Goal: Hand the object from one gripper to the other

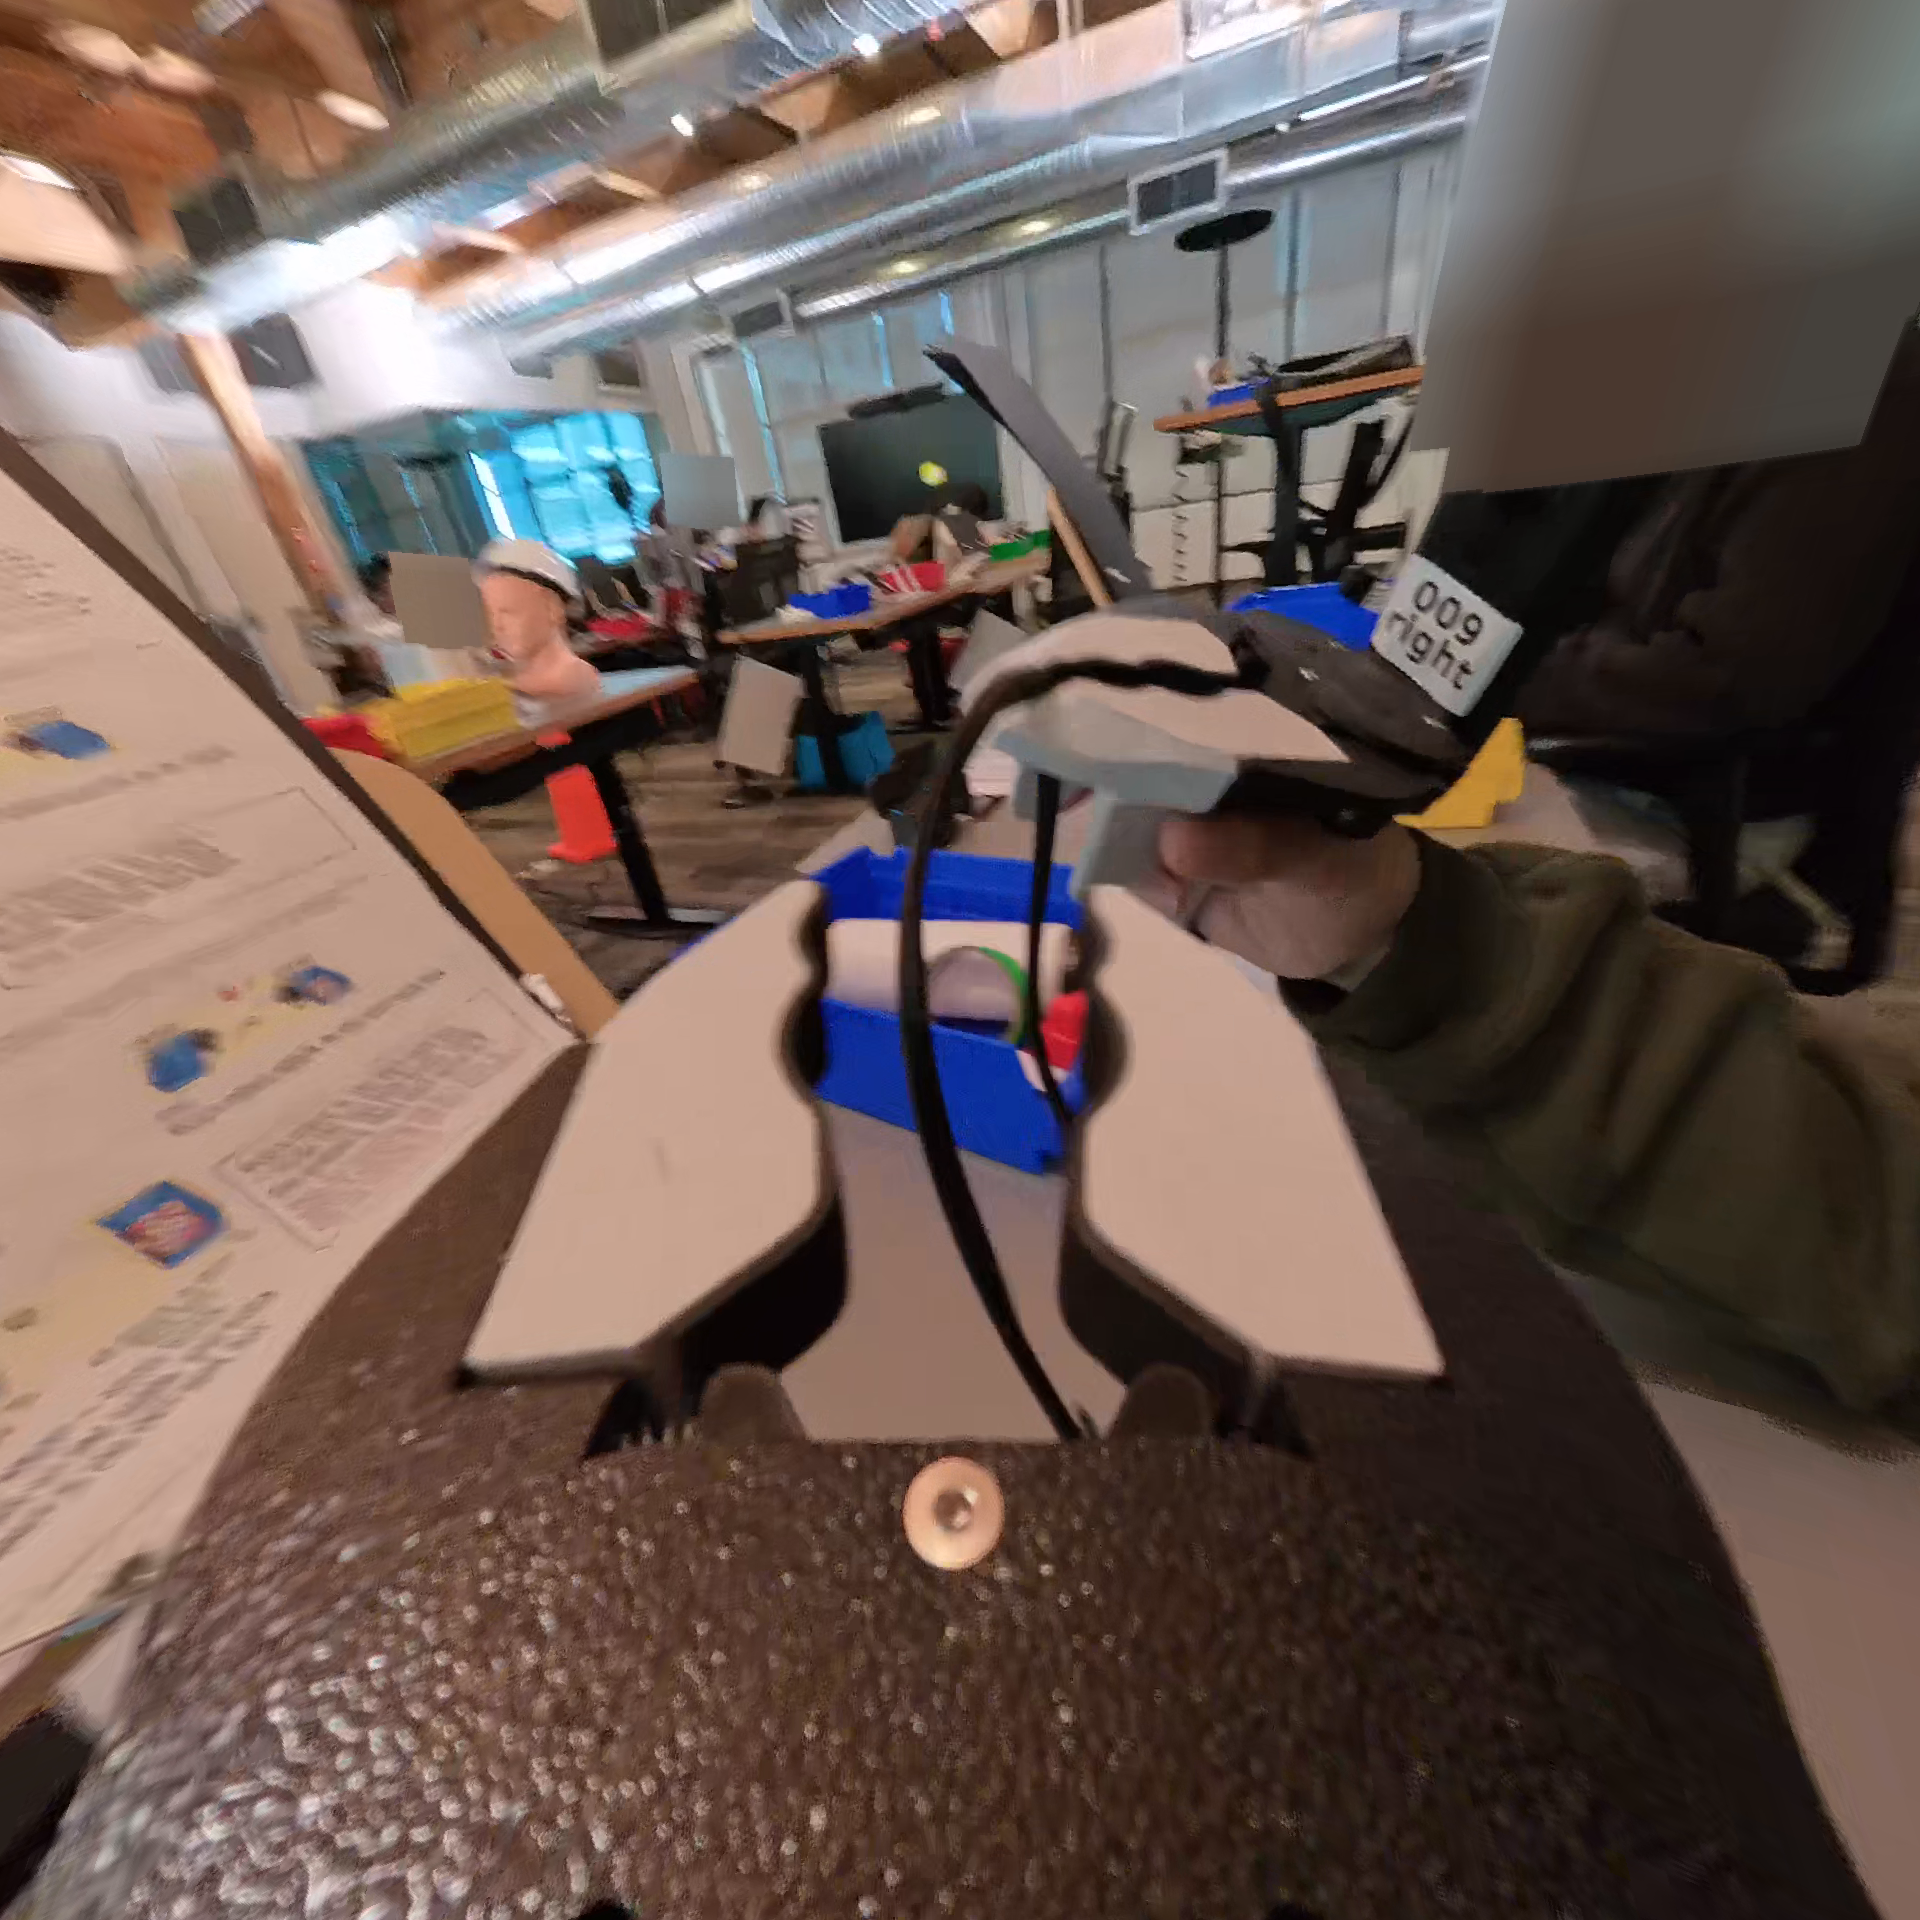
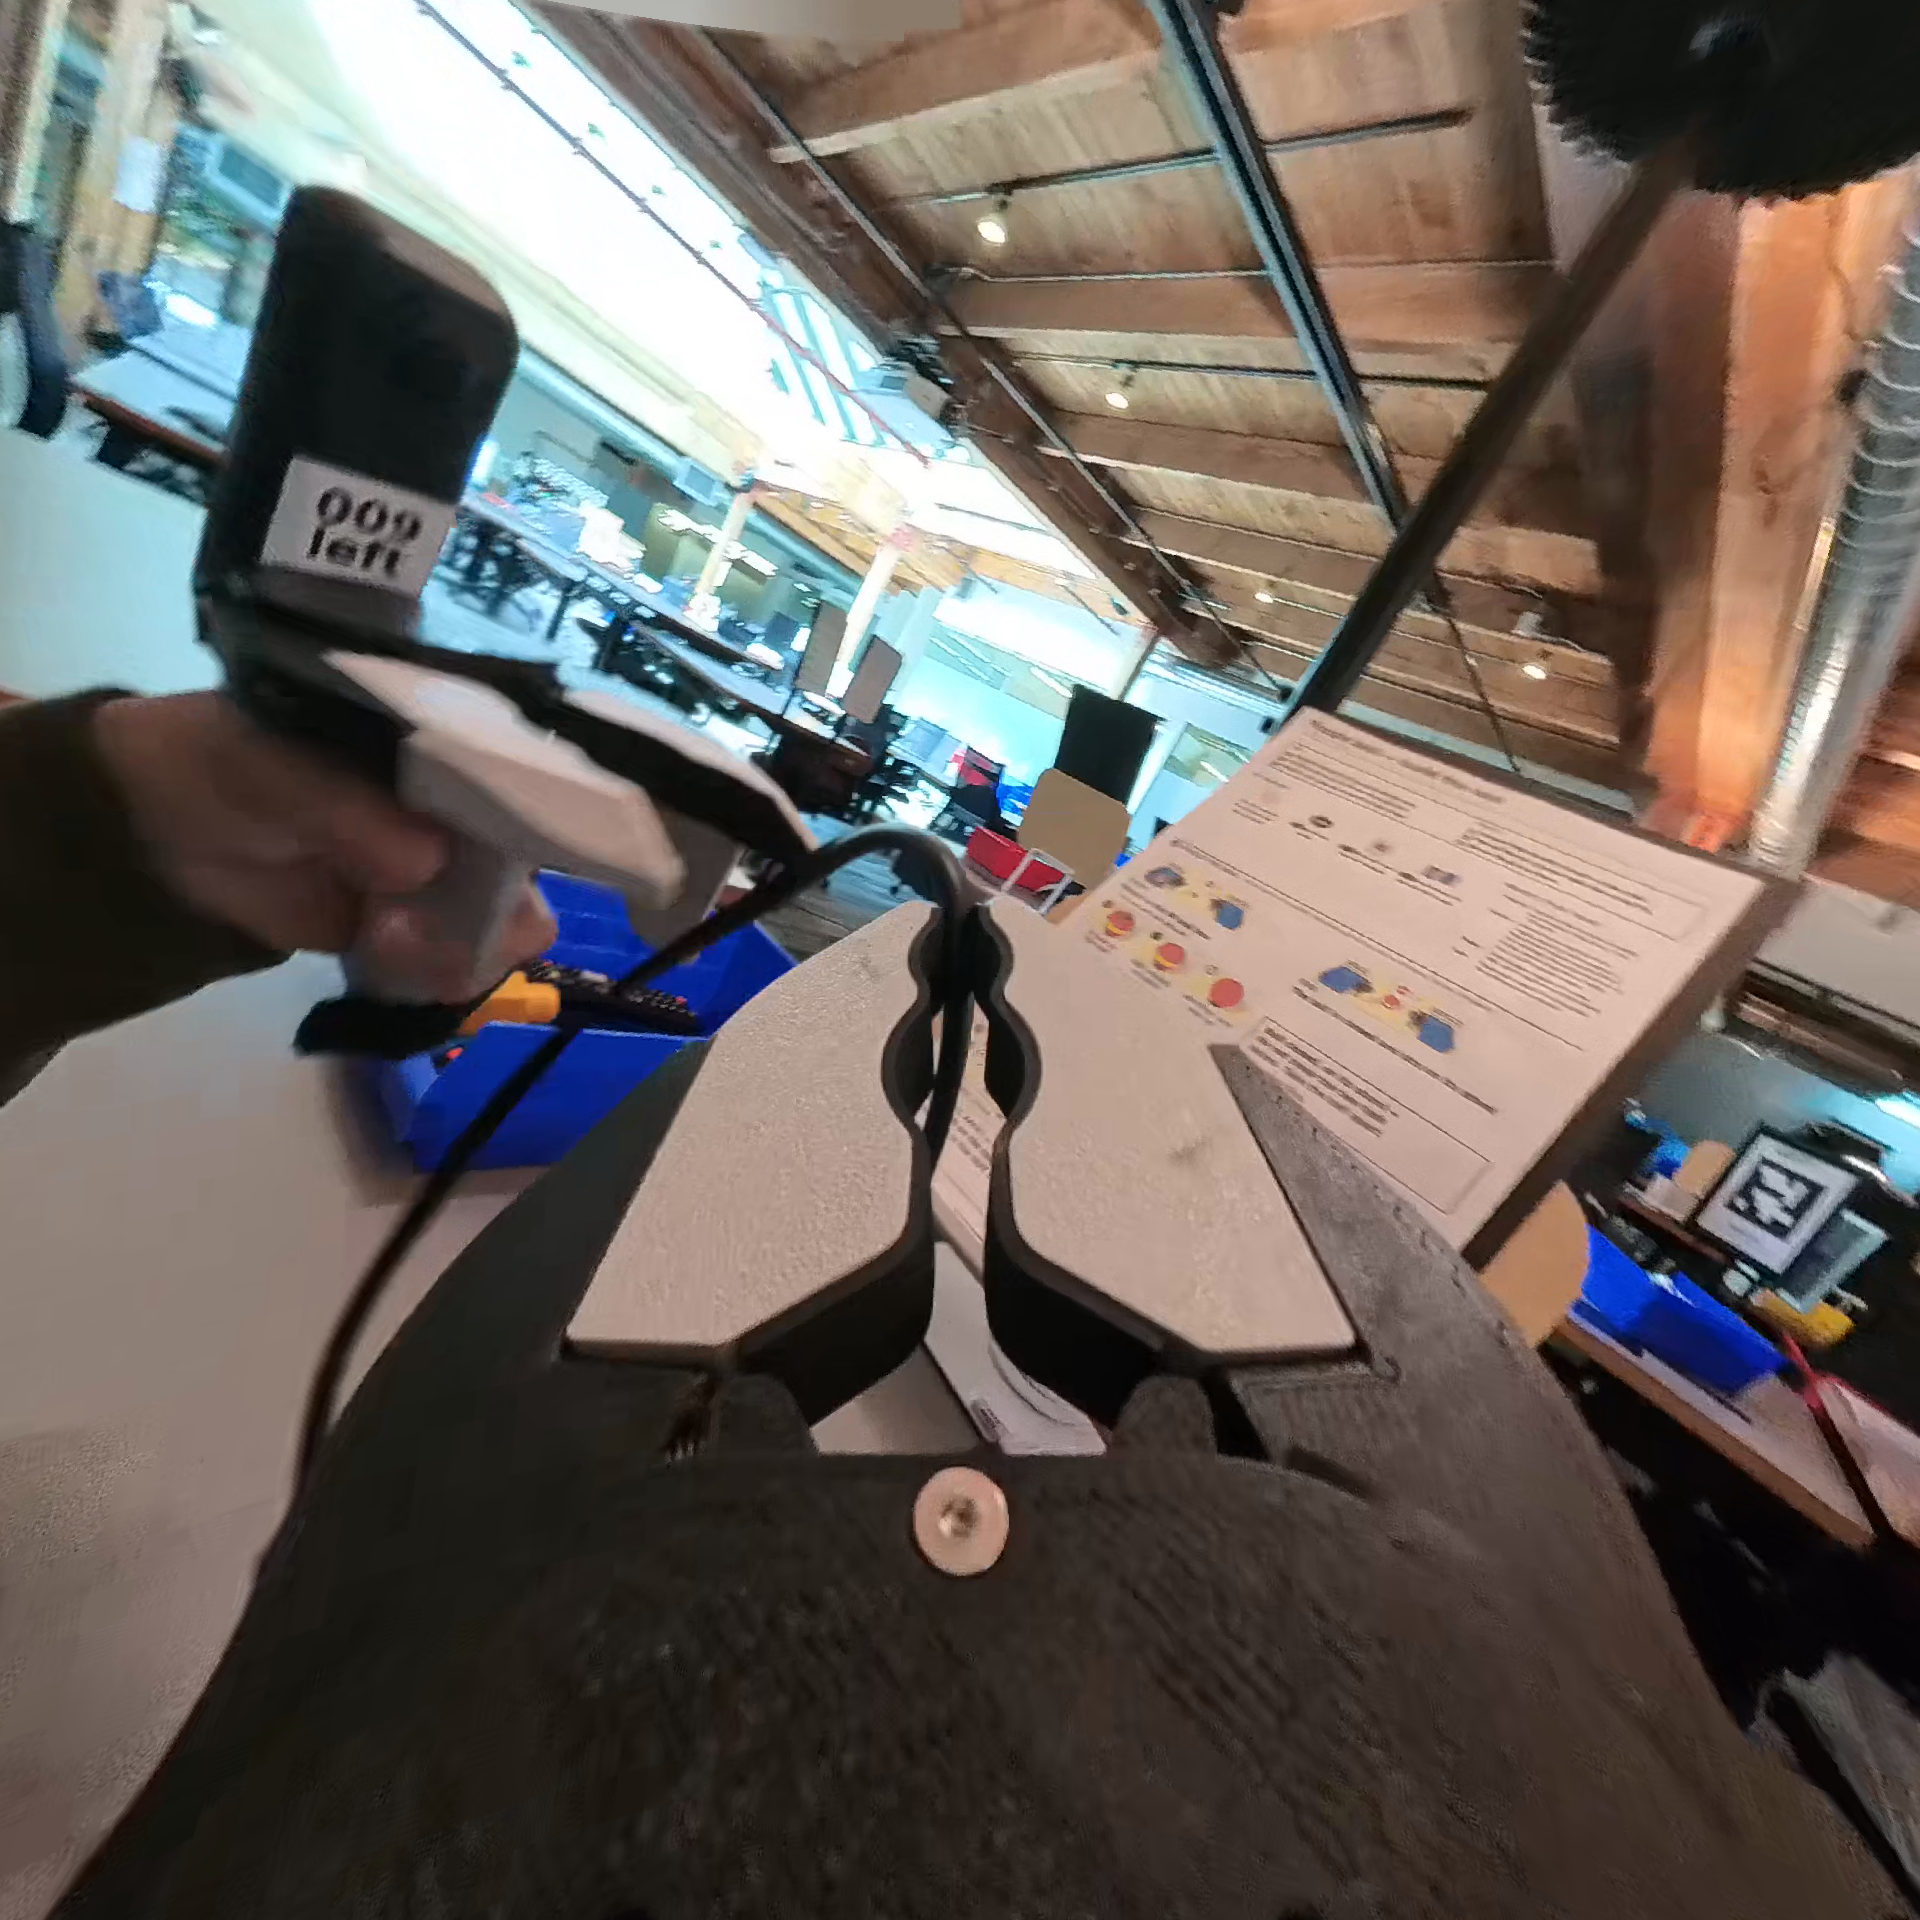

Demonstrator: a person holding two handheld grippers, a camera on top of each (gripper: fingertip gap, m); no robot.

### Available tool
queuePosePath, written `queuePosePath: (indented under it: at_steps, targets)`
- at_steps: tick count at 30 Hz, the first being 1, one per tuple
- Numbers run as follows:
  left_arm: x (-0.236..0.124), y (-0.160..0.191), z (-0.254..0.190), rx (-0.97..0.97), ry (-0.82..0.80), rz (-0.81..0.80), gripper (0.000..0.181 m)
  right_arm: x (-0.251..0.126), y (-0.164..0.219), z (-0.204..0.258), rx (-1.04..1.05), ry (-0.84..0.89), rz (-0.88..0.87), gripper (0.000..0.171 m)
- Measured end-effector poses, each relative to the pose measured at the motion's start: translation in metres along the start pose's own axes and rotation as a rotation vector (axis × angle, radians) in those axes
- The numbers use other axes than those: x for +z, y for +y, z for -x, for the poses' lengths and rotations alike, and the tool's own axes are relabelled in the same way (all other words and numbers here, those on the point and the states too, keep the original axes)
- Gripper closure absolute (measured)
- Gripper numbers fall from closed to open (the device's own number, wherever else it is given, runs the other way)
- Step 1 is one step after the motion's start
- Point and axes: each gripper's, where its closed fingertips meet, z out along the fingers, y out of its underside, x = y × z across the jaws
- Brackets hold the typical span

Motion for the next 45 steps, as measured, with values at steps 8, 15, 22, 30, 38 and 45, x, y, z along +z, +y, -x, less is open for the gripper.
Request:
queuePosePath:
  at_steps: [8, 15, 22, 30, 38, 45]
  targets:
    - [0.04, 0.076, -0.014, -0.139, -0.01, 0.383, 0.102, -0.021, -0.018, -0.047, 0.084, 0.294, -0.054, 0.167]
    - [0.074, 0.118, -0.011, -0.07, -0.17, 0.484, 0.091, -0.028, -0.028, -0.053, 0.162, 0.327, -0.122, 0.167]
    - [0.076, 0.126, -0.016, -0.111, -0.115, 0.484, 0.181, -0.029, -0.022, -0.057, 0.144, 0.352, -0.079, 0.167]
    - [0.051, 0.071, -0.003, -0.272, -0.054, 0.249, 0.181, -0.038, -0.008, -0.07, 0.218, 0.373, -0.054, 0.167]
    - [0.013, 0.043, 0.039, -0.479, -0.125, 0.085, 0.181, -0.037, 0.013, -0.046, 0.268, 0.114, 0.124, 0.098]
    - [0.001, 0.04, 0.048, -0.484, -0.159, 0.088, 0.181, -0.019, 0.033, 0.032, 0.243, -0.244, 0.329, 0.114]
